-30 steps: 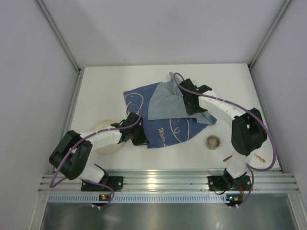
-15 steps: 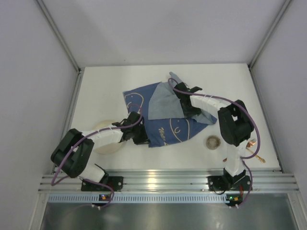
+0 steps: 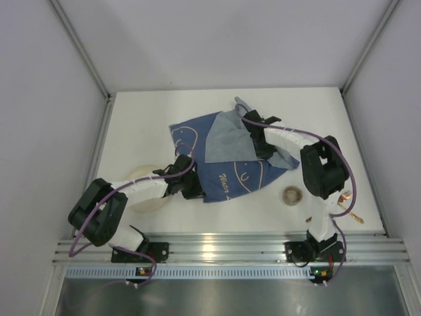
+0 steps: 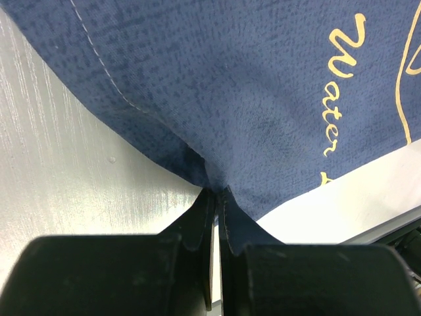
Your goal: Set the dinner table for one person
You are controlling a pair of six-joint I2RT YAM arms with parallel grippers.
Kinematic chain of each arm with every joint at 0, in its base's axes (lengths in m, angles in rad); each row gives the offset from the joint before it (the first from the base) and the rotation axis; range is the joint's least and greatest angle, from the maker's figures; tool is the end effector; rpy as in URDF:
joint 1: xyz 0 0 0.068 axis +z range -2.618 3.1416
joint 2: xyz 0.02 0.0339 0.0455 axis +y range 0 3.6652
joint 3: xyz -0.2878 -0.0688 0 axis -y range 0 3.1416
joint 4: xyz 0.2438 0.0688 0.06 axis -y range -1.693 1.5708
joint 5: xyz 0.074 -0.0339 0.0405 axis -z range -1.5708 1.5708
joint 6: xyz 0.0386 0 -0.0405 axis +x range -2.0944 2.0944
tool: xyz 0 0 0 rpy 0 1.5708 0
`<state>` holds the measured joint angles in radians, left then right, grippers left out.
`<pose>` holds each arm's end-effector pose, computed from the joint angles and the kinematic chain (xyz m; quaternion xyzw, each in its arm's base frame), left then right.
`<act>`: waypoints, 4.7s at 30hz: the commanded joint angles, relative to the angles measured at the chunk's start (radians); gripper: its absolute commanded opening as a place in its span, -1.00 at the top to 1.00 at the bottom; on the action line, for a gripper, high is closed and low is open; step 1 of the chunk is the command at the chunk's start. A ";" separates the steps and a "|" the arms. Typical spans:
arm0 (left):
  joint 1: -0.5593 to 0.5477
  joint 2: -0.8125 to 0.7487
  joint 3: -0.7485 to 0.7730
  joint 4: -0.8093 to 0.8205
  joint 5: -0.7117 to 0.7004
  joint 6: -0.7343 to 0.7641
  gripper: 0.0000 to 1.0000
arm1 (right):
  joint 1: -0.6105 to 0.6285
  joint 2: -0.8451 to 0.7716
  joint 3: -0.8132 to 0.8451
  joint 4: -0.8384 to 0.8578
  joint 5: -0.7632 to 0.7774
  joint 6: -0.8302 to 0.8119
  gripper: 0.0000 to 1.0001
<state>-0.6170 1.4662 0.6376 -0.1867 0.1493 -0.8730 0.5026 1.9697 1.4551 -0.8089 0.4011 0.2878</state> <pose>0.2072 -0.1540 0.1653 -0.1021 0.9538 -0.2381 0.1524 0.3581 0.1796 0.2047 -0.0798 0.9695 -0.1359 0.1877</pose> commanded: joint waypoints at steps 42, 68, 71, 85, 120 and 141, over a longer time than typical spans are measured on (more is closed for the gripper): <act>0.002 -0.023 0.036 -0.318 -0.197 0.065 1.00 | -0.670 -0.273 -0.197 -0.029 -0.352 0.105 -0.99; 0.002 0.008 0.175 -0.427 -0.201 0.137 1.00 | -0.665 -0.167 -0.441 0.320 -0.654 0.174 1.00; 0.003 0.026 0.304 -0.491 -0.223 0.166 1.00 | -0.664 -0.225 -0.411 0.295 -0.685 0.172 1.00; 0.193 0.373 1.391 -0.585 -0.222 0.227 1.00 | -0.628 -0.142 0.509 0.077 -0.812 0.358 1.00; 0.387 0.013 0.449 -0.350 0.022 0.252 1.00 | -0.559 -0.402 -0.474 0.298 -0.812 0.212 1.00; 0.408 0.233 1.590 -0.261 -0.036 0.181 1.00 | -0.760 -0.282 0.438 0.587 -1.203 0.931 1.00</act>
<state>-0.2230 1.6569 2.2417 -0.5003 0.1192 -0.6502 -0.2577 1.6657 1.9461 -0.3725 -0.6994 1.0058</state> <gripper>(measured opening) 0.046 0.018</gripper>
